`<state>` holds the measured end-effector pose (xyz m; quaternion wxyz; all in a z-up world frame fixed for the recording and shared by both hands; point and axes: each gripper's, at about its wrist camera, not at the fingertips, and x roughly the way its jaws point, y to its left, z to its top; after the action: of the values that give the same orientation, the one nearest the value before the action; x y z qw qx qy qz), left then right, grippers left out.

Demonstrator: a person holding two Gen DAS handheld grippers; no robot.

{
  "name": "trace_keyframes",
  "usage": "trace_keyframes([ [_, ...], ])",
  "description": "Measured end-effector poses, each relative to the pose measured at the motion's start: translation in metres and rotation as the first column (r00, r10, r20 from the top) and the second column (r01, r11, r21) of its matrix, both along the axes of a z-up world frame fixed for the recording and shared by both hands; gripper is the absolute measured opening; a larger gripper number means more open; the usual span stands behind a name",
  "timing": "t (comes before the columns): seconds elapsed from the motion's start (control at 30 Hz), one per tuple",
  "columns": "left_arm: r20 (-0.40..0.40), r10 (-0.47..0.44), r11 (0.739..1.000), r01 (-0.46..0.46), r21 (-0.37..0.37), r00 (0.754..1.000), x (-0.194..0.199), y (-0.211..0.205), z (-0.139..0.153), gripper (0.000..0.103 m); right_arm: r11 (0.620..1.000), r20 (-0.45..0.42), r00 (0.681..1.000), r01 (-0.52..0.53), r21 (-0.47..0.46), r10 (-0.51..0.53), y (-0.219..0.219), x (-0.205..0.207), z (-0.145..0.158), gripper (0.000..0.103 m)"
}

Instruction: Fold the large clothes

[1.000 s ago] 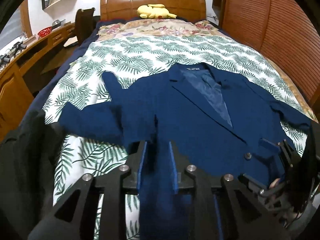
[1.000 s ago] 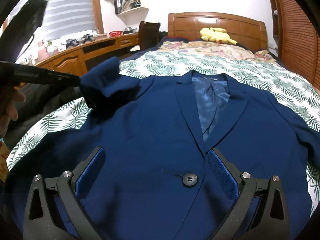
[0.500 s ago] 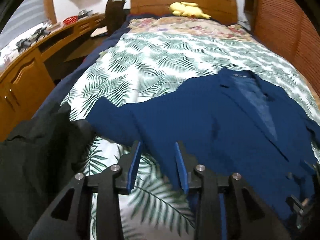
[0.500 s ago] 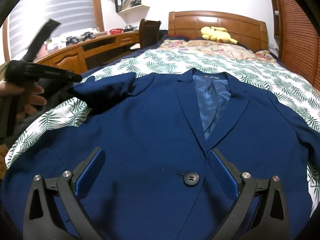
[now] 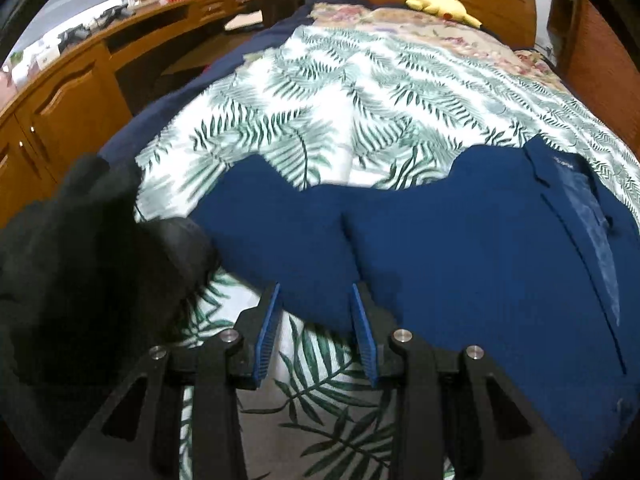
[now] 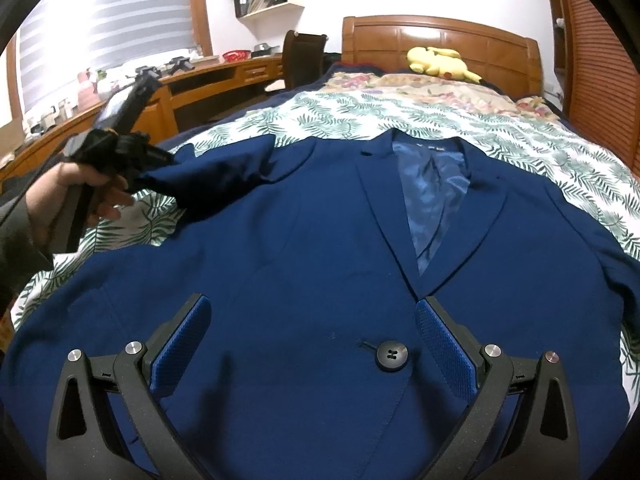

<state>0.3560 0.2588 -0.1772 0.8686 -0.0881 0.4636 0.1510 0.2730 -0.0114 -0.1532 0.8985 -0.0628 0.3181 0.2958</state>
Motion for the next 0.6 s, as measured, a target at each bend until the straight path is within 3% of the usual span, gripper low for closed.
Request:
trace_keyframes([
  [0.2,-0.025,0.009,1.000,-0.009,-0.007,1.000,0.003,-0.002,-0.012,0.034,1.000,-0.003,1.000,-0.001,0.000,0.001,0.001,0.000,0.000,0.103],
  [0.47,-0.032,0.006,0.998,-0.008,-0.068,0.999,0.013,0.005,-0.017,0.033,1.000,-0.006,1.000,-0.005,-0.005,0.005,0.002,0.001,-0.002,0.103],
  [0.6,0.012,0.019,0.996,-0.017,-0.090,1.000,0.008,0.009,-0.011,0.005,1.000,-0.006,1.000,-0.005,-0.004,0.005,0.002,0.001,-0.002,0.103],
])
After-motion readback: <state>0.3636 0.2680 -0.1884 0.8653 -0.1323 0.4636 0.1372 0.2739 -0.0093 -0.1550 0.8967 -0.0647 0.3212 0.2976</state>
